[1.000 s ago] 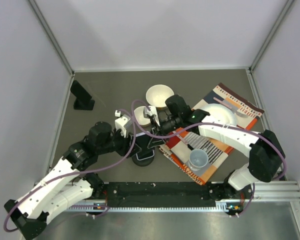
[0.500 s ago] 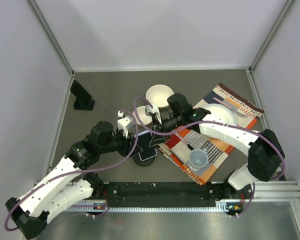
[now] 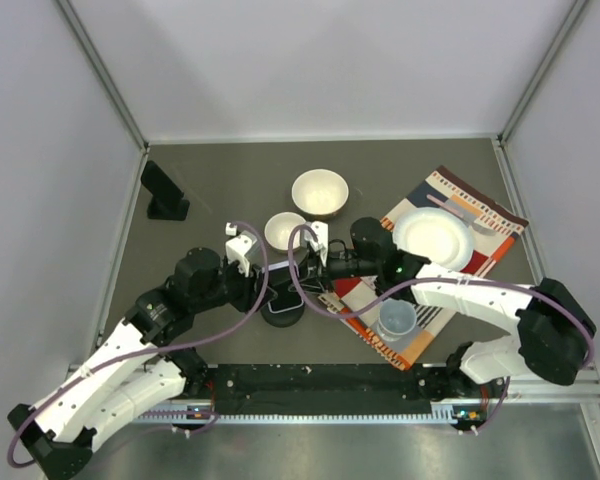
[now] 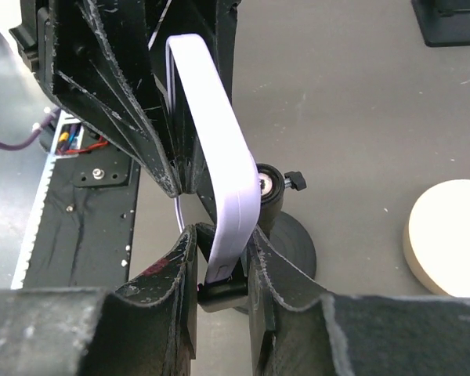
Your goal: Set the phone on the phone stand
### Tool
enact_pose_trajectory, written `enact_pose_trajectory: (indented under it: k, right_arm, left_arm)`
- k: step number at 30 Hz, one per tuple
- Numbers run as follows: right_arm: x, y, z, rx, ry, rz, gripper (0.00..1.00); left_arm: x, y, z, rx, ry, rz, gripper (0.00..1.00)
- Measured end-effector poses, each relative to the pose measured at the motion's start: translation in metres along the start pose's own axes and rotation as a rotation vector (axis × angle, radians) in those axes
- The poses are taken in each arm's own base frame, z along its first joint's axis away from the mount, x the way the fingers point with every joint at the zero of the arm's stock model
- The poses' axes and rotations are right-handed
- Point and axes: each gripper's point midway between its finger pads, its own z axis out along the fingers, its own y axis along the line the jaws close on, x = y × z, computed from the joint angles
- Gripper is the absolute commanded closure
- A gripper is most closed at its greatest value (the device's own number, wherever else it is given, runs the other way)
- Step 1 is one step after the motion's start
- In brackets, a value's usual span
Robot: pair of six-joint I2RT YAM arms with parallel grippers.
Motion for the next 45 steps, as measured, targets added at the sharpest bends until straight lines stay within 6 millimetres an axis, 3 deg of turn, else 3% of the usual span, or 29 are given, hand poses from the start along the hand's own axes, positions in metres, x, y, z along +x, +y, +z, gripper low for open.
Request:
enact_pose_trajectory:
  k: [3,8,13,16,17,18,19,22,25,27,32,40,41,43,44,45]
  right_arm:
    - [-0.001,0.001,0.004,-0.054,-0.004,0.047,0.57]
    - [0.004,0.001,0.015,-0.15,0.012,0.142,0.49]
    - [0.013,0.007,0.016,-0.211,0.037,0.185,0.5]
    - [0.013,0.009,0.014,-0.234,0.034,0.208,0.68]
    - [0.014,0.009,0.014,-0.245,0.036,0.22,0.81]
    - [0.015,0.008,0.014,-0.259,0.041,0.24,0.88]
    - [0.016,0.008,0.015,-0.271,0.039,0.237,0.97]
    - [0.014,0.006,0.016,-0.294,0.033,0.227,1.0]
    - [0.014,0.006,0.016,-0.304,0.026,0.235,1.0]
    - [0.014,0.004,0.016,-0.304,0.016,0.246,1.0]
    - [0.013,-0.001,0.011,-0.325,-0.013,0.266,1.0]
    - [0.012,-0.003,0.011,-0.337,-0.027,0.282,1.0]
    - [0.012,-0.004,0.01,-0.337,-0.027,0.283,1.0]
    - [0.012,-0.004,0.011,-0.336,-0.028,0.284,1.0]
    - [0.011,-0.004,0.01,-0.335,-0.028,0.287,1.0]
    - [0.011,-0.005,0.011,-0.329,-0.031,0.288,1.0]
  left_arm:
    - [0.001,0.001,-0.002,0.005,-0.01,0.003,1.0]
    - [0.0,-0.003,0.002,0.03,-0.021,-0.011,1.0]
    - [0.001,-0.004,0.002,0.039,-0.022,0.002,1.0]
    - [0.0,-0.005,0.001,0.048,-0.024,0.017,1.0]
    - [0.001,-0.006,0.001,0.053,-0.02,0.021,1.0]
    - [0.002,-0.007,0.001,0.057,-0.018,0.024,0.93]
    - [0.002,-0.006,0.001,0.056,-0.017,0.025,0.73]
    - [0.001,-0.006,0.0,0.047,-0.008,0.003,0.45]
    - [0.0,-0.006,0.002,0.038,-0.011,-0.056,0.35]
    - [0.001,-0.006,0.005,0.035,-0.024,-0.106,0.34]
    - [0.015,-0.005,0.009,0.037,-0.036,-0.204,0.4]
    - [0.01,-0.004,0.009,0.034,-0.092,-0.226,0.57]
    - [0.01,-0.004,0.009,0.035,-0.095,-0.225,0.61]
    - [0.008,-0.003,0.01,0.033,-0.104,-0.213,0.91]
    - [0.007,-0.003,0.01,0.032,-0.105,-0.213,1.0]
    - [0.006,-0.003,0.01,0.035,-0.11,-0.19,1.0]
